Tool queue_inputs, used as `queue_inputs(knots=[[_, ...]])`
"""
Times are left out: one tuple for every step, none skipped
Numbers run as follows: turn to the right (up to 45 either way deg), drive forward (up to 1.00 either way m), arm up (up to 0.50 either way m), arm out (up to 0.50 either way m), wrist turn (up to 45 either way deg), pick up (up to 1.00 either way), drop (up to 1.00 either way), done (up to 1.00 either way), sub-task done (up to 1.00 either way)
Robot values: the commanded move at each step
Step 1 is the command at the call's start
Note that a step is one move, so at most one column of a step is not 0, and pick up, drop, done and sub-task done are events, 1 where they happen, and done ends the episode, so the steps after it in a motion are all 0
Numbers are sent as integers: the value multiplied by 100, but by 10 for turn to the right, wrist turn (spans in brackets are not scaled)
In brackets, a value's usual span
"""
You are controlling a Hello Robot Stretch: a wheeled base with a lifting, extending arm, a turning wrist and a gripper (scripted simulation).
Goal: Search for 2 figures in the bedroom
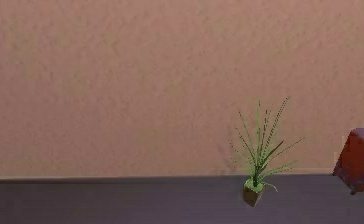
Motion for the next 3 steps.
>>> queue_inputs(knots=[[0,5,0,0,0,0,0,0,0],[450,0,0,0,0,0,0,0,0],[180,0,0,0,0,0,0,0,0]])
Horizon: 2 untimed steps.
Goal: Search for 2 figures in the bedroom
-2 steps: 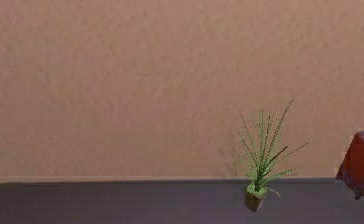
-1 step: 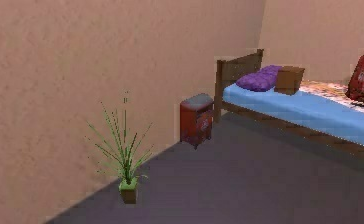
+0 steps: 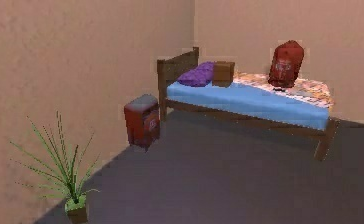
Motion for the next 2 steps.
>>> queue_inputs(knots=[[30,0,0,0,0,0,0,0,0],[0,60,0,0,0,0,0,0,0]])
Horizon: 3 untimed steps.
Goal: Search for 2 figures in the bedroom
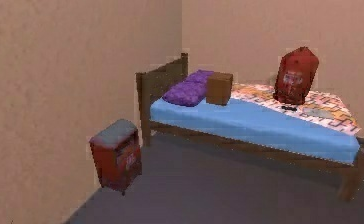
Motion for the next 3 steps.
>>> queue_inputs(knots=[[450,0,0,0,0,0,0,0,0],[330,0,0,0,0,0,0,0,0],[0,95,0,0,0,0,0,0,0]])
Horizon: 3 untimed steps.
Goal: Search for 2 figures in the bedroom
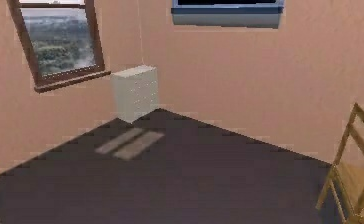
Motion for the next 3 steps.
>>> queue_inputs(knots=[[0,10,0,0,0,0,0,0,0],[180,0,0,0,0,0,0,0,0],[0,45,0,0,0,0,0,0,0]])
